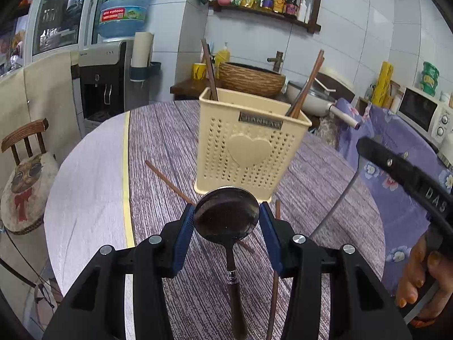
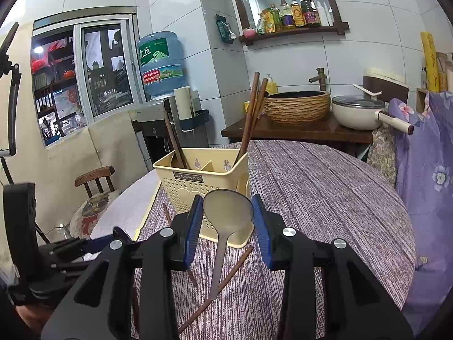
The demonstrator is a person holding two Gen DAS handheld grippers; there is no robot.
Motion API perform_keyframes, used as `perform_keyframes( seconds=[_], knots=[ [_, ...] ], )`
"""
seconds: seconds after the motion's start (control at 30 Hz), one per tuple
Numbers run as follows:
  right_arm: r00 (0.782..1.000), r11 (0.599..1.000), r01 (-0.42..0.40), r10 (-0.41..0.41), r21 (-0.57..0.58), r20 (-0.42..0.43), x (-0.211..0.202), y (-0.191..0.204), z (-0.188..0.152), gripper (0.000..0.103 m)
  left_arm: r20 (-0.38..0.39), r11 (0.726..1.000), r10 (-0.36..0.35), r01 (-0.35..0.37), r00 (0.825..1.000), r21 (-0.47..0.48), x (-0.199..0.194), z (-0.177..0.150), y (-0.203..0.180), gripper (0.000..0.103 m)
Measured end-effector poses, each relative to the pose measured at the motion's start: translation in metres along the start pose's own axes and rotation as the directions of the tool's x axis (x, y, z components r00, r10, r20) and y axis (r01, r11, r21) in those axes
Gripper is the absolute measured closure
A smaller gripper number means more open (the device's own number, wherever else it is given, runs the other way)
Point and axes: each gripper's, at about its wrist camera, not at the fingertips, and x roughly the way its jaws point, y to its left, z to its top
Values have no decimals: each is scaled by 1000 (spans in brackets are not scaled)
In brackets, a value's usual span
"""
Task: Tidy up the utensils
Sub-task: 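Lift the steel spoon over the holder with the left tool while the right tool lowers its spoon into it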
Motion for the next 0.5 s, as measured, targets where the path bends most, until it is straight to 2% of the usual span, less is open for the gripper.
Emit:
perform_keyframes(
  seconds=[0.27,0.43,0.5],
  knots=[
    [999,999,-33,33,-9,7,0,5,14,67,27,1000,-24,25,999,-8,-3,15,6,57],
    [997,998,-59,61,-24,48,-2,12,43,67,73,997,-81,81,994,-10,-19,43,9,57],
    [995,997,-55,58,-45,78,-2,16,58,67,121,996,-85,86,989,-1,-29,63,7,57]
  ],
)
